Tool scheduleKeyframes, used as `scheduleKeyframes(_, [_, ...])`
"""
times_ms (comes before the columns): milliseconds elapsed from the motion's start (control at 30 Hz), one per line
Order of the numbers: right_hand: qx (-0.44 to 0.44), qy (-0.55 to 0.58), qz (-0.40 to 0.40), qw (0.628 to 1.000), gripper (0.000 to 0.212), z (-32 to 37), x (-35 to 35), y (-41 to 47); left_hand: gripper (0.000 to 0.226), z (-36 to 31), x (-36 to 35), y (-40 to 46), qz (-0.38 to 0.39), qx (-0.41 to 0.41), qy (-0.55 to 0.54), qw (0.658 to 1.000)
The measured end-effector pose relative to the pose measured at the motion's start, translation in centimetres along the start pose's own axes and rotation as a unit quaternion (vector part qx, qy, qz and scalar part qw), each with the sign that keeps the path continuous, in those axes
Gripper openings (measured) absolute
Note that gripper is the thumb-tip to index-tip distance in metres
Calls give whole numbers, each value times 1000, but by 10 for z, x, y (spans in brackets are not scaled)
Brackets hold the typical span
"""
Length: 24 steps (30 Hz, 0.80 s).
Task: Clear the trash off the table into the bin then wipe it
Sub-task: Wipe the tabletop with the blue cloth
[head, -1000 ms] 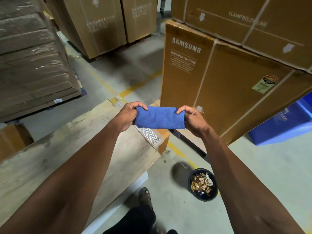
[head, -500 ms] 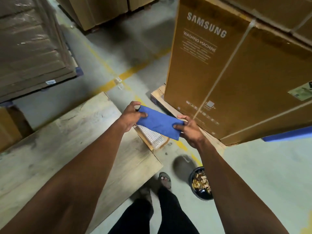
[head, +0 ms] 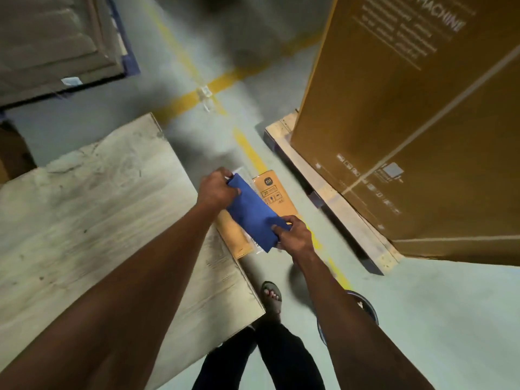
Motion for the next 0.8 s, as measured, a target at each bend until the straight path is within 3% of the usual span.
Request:
scheduleKeyframes(167, [22,-121,-37,992,21,-21,-34,47,39,30,-26,40,-3,-11,47,999])
scheduleKeyframes(367, [39,-158,-76,984,35,-32,-55,71,39,47,-48,78,-4,0,78,997])
scheduleKeyframes(633, [99,-246,-160,951,34,-26,-60,68,44,50,-59,98,-7,18,131,991])
scheduleKeyframes(800, [103,-215,-147,960,29,-11,-63,53,41,46,-47,84,26,9,116,993])
Point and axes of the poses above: each hand's wrist, its own y-axis towards the middle knuckle, its own x-axis out of the back of the hand, z = x × y, the point moved 7 cm from there along y, towards the middle knuckle, and after that the axes turned 15 degrees about -y, right-handed, at the moved point
